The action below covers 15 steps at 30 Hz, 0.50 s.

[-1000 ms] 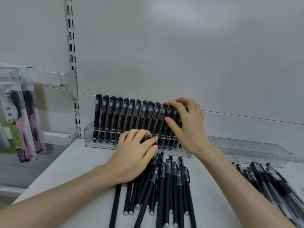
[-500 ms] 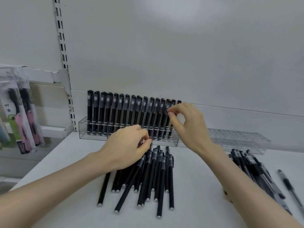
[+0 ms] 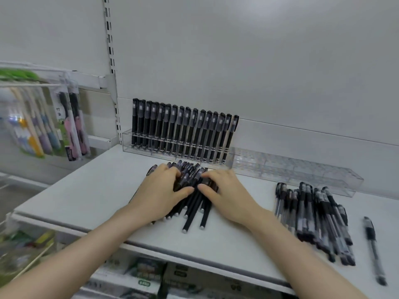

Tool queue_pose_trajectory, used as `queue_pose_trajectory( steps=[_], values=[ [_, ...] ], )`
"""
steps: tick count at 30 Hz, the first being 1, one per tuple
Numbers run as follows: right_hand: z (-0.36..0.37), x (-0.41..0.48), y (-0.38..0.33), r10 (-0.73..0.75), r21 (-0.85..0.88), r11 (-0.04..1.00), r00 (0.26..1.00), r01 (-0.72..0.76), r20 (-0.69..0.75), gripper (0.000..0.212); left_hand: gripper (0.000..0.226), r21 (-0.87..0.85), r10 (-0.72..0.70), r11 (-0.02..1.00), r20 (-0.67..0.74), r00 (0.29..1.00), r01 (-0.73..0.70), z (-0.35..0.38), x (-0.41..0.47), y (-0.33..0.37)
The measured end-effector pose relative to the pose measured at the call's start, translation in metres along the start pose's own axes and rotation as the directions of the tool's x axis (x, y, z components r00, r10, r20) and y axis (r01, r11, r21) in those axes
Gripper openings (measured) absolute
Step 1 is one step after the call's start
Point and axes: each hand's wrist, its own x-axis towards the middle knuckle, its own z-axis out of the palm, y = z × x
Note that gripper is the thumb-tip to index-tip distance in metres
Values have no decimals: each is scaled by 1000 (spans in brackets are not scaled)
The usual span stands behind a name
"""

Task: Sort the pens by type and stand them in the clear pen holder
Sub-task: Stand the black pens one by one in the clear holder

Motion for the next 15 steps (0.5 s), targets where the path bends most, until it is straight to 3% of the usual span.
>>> queue_pose_trajectory(
  steps=[5, 11, 15],
  values=[
    [0, -3, 1, 11, -2, 1000, 1000, -11, 2, 31, 37, 13, -36, 999, 69, 997, 35, -5, 6, 9],
    [-2, -4, 0, 26, 21, 999, 1000, -26, 10, 30, 23, -89, -106, 989, 144, 984, 119, -12, 17, 5],
    [-4, -5, -2, 20, 100, 995, 998, -14, -57, 28, 30, -186, -61, 979, 147, 987, 89, -17, 16, -1]
  ],
)
